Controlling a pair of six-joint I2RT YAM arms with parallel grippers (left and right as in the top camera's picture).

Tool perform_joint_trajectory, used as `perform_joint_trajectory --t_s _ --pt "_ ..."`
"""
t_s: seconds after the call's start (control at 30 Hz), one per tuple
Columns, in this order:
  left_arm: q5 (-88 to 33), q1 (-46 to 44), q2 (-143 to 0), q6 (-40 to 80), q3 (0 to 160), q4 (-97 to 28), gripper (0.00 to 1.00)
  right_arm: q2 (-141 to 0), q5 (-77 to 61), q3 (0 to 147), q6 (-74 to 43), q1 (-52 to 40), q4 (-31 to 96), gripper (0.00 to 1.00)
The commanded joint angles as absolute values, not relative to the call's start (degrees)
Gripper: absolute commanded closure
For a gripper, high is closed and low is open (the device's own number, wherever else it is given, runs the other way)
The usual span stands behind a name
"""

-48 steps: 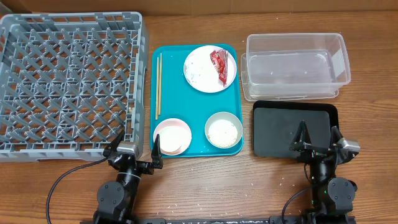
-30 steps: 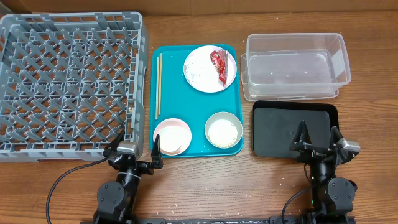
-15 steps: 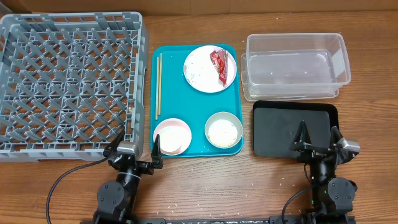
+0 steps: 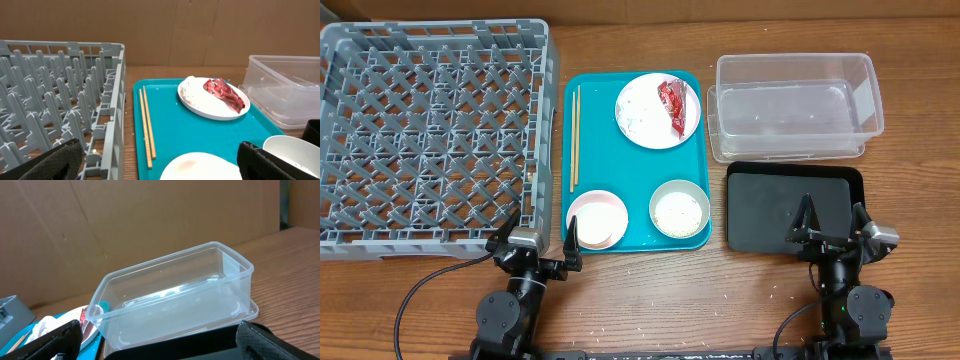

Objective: Sort waste into correct bins and load items into the dishwasher

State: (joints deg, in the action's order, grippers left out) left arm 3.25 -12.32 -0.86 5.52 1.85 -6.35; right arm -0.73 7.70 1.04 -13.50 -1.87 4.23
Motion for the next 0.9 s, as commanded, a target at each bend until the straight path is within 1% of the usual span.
perform_joint_trajectory --t_s 0.0,0.23,0.3,0.33,0.47,0.57,0.73,0.77,0.87 --pt "3.36 -11.92 -0.32 5.13 1.21 -6.0 0.0 -0.19 7.62 0.45 -13.5 -1.65 3.88 0.0" --pt "3.38 -11.92 -0.32 5.13 1.21 -5.26 0.0 -0.19 7.6 0.45 -13.54 -1.65 2.74 0.0" --pt "3.33 -11.92 -0.32 5.15 1.23 -5.5 0.0 -0.19 5.26 0.45 -13.78 -1.65 3.73 0.0" --pt "2.02 -11.94 -0.32 5.82 1.21 -5.19 0.0 -0.36 -1.89 0.45 -13.78 -1.65 4.78 0.0" --pt "-11.73 -11.97 -0.32 10.41 1.28 0.69 0.0 -1.04 -16.64 0.45 -15.9 -1.65 1.74 0.0" --pt "-14.98 -11.97 -0.32 10.37 2.7 3.75 0.0 -1.04 -22.33 1.56 -19.64 -1.65 0.73 0.0" --pt "-12.67 -11.97 -1.21 8.58 11.16 2.63 0.0 -2.42 -26.98 9.41 -21.34 -1.65 2.26 0.0" --pt "-11.46 -11.97 -3.66 7.22 16.53 -0.56 0.0 -4.84 -29.65 15.14 -21.28 -1.65 5.87 0.0" --pt "-7.49 -11.97 -10.68 7.27 26.24 -10.26 0.0 -12.05 -30.33 26.35 -20.84 -1.65 16.38 0.0"
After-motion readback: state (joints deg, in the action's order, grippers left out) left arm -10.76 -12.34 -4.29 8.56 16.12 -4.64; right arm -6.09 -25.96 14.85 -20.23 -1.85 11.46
